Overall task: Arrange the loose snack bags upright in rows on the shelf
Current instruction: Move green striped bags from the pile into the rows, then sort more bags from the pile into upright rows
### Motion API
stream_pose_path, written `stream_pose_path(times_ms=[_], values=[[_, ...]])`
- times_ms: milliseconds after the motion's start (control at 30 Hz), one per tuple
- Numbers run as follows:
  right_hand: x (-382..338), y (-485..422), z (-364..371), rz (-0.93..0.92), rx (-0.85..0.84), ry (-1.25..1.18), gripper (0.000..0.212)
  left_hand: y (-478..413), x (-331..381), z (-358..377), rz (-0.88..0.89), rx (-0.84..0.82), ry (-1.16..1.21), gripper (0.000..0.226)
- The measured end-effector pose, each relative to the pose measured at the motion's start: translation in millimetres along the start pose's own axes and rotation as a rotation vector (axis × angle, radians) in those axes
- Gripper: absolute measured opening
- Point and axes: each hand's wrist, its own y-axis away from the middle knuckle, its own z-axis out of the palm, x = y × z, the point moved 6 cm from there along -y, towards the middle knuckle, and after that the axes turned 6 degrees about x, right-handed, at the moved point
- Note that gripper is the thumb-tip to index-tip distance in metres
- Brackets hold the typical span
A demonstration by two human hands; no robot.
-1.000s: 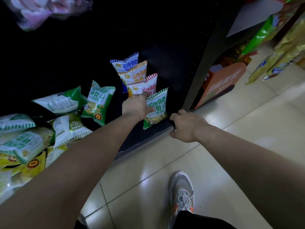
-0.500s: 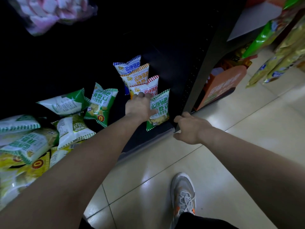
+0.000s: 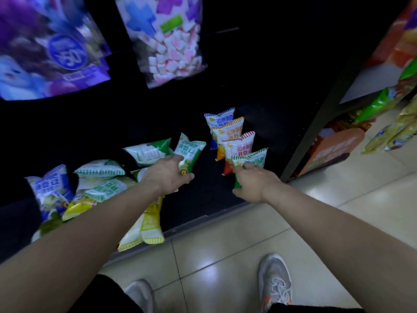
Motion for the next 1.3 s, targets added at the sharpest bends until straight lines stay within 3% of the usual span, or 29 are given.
stream_pose_path(times_ms=[300, 467, 633, 800, 967, 1033, 1167, 1300], values=[[-62, -39, 30, -0.132, -0.072, 0.19, 0.06, 15, -98, 2, -0.046, -0.048, -0.088, 0.082], [-80, -113, 60, -0.095, -0.095, 0.115, 0.062, -15, -118, 7, -0.028, -0.012, -0.062, 0.076], [-93, -193, 99, 0.104, -0.054, -0.098, 0.065, -43, -143, 42, 0.021, 0.01, -0.127, 0.069], [-98, -242, 133, 0.349, 0.095, -0.437, 0.089, -58, -164, 71, 0.041, 0.076, -0.068, 0.064], [-96, -258, 142, 0.4, 0.252, -0.84, 0.058, -64, -169, 77, 0.013, 0.13, 0.001, 0.059], [-92, -257, 137, 0.371, 0.264, -0.923, 0.06, -65, -169, 75, -0.014, 0.137, 0.034, 0.057], [-90, -243, 112, 0.284, 0.264, -0.682, 0.081, -62, -161, 66, -0.01, 0.115, 0.011, 0.06], [-79, -203, 65, 0.232, 0.286, -0.367, 0.077, -53, -145, 38, 0.013, 0.091, -0.037, 0.064]])
